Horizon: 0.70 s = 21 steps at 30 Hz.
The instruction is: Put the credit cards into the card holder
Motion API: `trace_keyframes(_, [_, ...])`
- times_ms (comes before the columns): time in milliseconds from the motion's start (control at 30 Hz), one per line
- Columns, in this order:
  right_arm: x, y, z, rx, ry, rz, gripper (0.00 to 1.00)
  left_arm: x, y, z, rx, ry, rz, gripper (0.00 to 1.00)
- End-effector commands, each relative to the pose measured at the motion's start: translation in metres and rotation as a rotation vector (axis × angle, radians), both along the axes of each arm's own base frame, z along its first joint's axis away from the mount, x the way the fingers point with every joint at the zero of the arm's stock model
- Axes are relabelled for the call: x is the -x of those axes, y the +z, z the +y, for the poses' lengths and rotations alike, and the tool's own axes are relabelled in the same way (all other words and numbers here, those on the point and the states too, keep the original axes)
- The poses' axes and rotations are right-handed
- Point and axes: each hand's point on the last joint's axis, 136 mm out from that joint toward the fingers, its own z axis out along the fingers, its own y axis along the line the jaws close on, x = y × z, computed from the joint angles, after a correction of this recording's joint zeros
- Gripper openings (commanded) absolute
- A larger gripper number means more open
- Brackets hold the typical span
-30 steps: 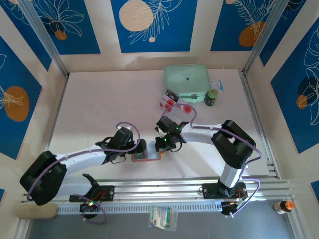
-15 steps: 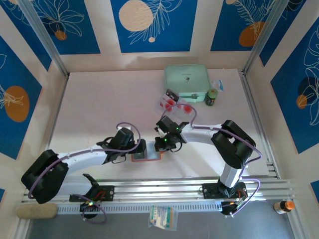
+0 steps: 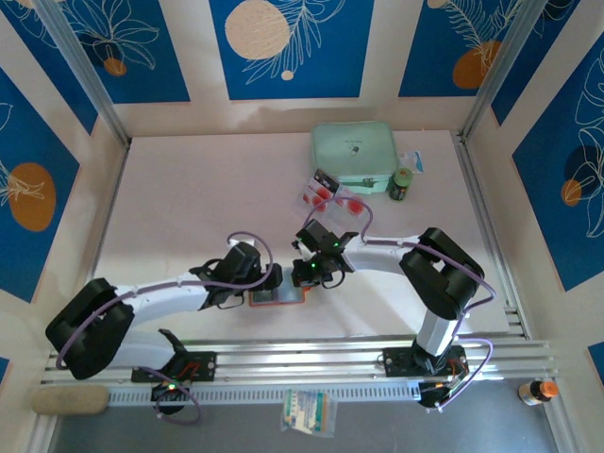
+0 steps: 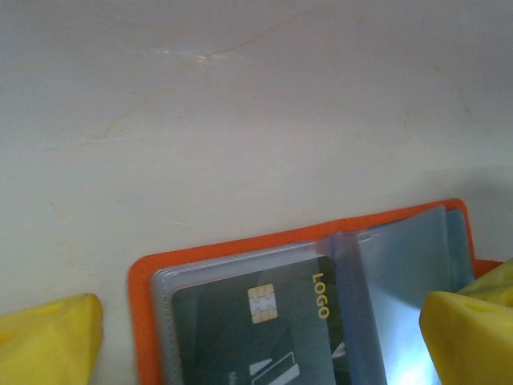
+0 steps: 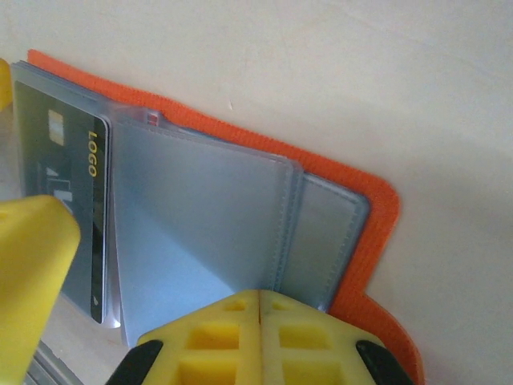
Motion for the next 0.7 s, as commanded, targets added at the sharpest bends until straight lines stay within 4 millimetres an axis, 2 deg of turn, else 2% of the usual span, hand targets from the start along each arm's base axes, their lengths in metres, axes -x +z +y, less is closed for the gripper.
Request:
trace_keyframes(0, [0.018, -0.034, -0.026, 0.118, -0.010, 0.073, 0.00, 0.003, 0.016, -0.035, 0.121, -0.069, 0.006, 1.00])
trace_keyframes(300, [0.019, -0.035, -0.026, 0.120, -0.008, 0.075, 0.00, 0.003, 0.028, -0.042, 0.141, -0.081, -0.016, 1.00])
trace_keyframes(433, [0.018, -0.036, -0.026, 0.121, -0.009, 0.076, 0.00, 0.001, 0.044, -0.042, 0.185, -0.069, -0.054, 1.00])
trace_keyframes(667, [0.018, -0.036, -0.026, 0.124, -0.008, 0.078, 0.00, 0.000, 0.074, -0.046, 0.359, -0.035, -0.136, 1.00])
